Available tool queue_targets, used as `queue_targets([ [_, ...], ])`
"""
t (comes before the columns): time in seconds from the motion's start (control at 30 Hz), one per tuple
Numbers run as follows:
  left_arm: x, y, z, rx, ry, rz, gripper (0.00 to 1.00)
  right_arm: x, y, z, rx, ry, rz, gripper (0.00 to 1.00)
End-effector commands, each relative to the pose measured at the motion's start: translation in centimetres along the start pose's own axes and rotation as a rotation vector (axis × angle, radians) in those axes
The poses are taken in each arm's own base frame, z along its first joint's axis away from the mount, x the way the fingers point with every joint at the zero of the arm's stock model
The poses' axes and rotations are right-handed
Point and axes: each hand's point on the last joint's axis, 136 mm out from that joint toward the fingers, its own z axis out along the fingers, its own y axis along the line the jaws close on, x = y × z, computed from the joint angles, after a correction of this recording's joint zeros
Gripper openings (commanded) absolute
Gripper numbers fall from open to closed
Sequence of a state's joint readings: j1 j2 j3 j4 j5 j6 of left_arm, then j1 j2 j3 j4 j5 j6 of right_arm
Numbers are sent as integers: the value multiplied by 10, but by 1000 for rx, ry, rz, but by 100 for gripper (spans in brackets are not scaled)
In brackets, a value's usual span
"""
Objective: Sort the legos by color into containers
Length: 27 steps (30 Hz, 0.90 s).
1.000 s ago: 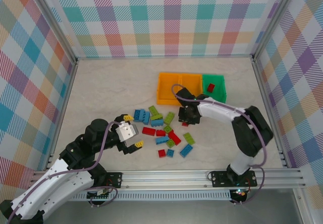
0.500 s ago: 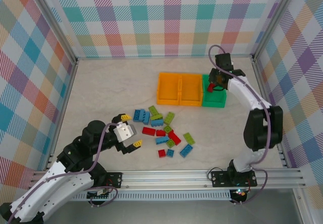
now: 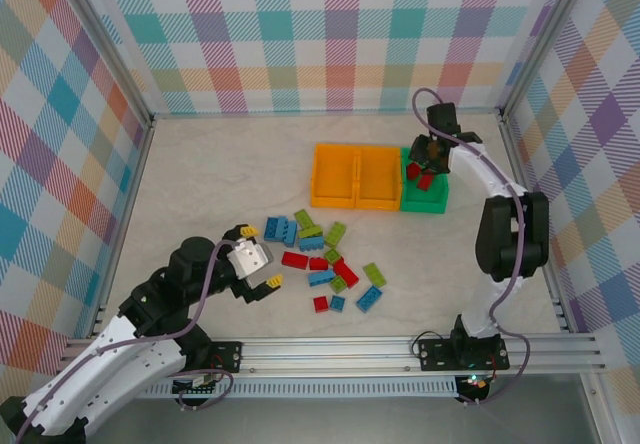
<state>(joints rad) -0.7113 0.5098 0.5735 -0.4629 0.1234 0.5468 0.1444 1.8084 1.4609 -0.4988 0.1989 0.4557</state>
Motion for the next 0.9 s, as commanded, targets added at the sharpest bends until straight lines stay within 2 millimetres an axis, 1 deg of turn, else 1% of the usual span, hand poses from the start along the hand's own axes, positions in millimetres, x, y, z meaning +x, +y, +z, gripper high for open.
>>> queue_targets([
  [0.0, -10, 12, 2, -47, -9, -80, 100, 2, 10, -47, -94, -13, 8, 54],
  [0.07, -17, 22, 1, -75, 14, -169, 100, 21, 21, -72, -207, 21, -4, 57],
  [0.17, -36, 36, 1, -92, 70, -369, 100, 62, 34, -108, -390, 83, -20, 65],
  [0.2, -42, 33, 7, -64, 87, -447, 100, 80, 39, -120, -462, 122, -31, 67],
  [0.27, -55, 20, 27, 11, 95, -589, 100, 109, 36, -135, -515, 191, -32, 70],
  [0.33, -68, 3, 52, 37, 98, -677, 100, 136, 22, -146, -490, 252, -29, 74],
  [0.37, -73, -5, 63, 35, 106, -702, 100, 145, 16, -152, -488, 266, -41, 78],
  [0.43, -80, -30, 89, 46, 158, -732, 98, 163, -2, -163, -437, 291, -34, 84],
  [0.47, -83, -42, 101, 58, 185, -741, 97, 170, -5, -171, -445, 305, -30, 85],
  [0.5, -85, -59, 114, 81, 218, -740, 97, 177, -7, -179, -454, 321, -22, 86],
  [0.57, -84, -88, 137, 97, 291, -725, 95, 184, -18, -189, -415, 323, 21, 88],
  [0.63, -75, -112, 158, 99, 371, -728, 90, 183, -42, -194, -292, 267, 81, 92],
  [0.73, -53, -137, 181, 122, 468, -780, 86, 177, -72, -200, -157, 174, 138, 94],
  [0.8, -44, -149, 191, 144, 509, -788, 85, 175, -79, -206, -130, 148, 163, 95],
  [0.87, -35, -156, 195, 142, 564, -755, 85, 173, -81, -210, -132, 113, 173, 96],
])
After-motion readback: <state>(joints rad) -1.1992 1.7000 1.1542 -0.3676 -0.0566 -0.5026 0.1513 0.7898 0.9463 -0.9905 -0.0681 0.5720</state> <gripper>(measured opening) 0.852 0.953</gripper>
